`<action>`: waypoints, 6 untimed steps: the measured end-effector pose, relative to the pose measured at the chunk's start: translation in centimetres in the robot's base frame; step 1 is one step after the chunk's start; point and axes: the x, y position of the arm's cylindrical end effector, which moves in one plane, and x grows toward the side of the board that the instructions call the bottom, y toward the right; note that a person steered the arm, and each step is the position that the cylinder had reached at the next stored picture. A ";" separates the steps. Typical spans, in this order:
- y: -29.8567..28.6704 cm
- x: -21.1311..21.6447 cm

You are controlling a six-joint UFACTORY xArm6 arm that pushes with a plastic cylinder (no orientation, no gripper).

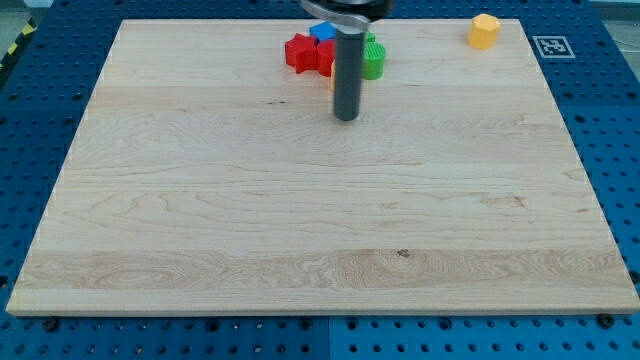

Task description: Place your hand to the right of the green star

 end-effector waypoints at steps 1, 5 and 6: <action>7.8 0.4; 8.3 -13.0; 6.5 -16.7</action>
